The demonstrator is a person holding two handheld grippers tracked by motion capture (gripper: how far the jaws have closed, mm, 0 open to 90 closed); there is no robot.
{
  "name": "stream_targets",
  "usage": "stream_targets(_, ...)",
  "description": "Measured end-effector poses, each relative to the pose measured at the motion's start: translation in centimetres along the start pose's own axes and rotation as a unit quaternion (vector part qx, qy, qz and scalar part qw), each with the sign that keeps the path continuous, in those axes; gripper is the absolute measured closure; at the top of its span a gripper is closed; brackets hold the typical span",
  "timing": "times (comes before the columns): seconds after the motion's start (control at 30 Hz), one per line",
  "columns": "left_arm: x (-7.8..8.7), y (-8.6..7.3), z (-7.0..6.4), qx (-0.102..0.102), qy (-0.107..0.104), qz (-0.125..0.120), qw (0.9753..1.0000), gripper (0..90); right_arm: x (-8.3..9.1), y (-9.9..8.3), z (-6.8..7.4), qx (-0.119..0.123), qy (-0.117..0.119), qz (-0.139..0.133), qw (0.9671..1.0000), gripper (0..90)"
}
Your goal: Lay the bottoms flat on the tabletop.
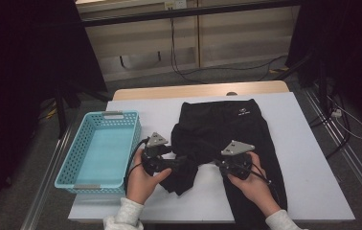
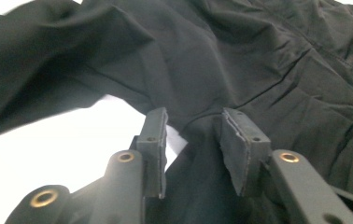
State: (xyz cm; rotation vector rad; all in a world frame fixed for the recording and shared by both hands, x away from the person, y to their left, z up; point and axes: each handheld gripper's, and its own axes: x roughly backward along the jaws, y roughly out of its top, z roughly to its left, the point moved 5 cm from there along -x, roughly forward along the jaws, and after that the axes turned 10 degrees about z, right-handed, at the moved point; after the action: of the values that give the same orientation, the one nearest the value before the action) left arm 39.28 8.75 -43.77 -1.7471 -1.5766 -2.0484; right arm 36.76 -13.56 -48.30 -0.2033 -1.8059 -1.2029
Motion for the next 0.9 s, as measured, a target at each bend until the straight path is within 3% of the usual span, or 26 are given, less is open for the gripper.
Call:
stream_targets(0.2, -0.3, -0.9, 0.9, 0.011, 0.02, 0.017, 0.9996, 32.3, -0.8, -0.2, -0.7, -0.005, 0.007, 0.015, 0.9998, 86.8)
stream_targets(0.4, -0.3, -1.6, 1.5, 0.021, 0.034, 0.023, 0.9989, 34.7, 0.5, -0.5, -3.3, -0.041, -0.014, -0.005, 0.999, 88.6)
stream_targets(0.47, -0.4, -1.9, 1.5, 0.019, 0.039, 0.031, 0.9986, 36.9, 0.8, -0.7, -3.9, -0.056, -0.009, -0.014, 0.9983, 88.4)
stream_targets(0.57, -1.0, -2.6, 1.4, 0.019, 0.029, 0.051, 0.9981, 43.8, 0.7, -0.9, -4.0, -0.053, -0.014, -0.013, 0.9984, 88.2)
stream_targets(0.7, -1.7, -3.4, 1.4, 0.005, 0.036, 0.075, 0.9965, 51.4, 0.6, -0.7, -3.7, -0.052, -0.013, -0.017, 0.9984, 83.1)
stream_targets(0.9, -2.7, -4.0, 1.0, 0.001, 0.018, 0.095, 0.9953, 69.6, 1.2, -0.5, -3.1, -0.048, -0.018, -0.023, 0.9984, 59.8)
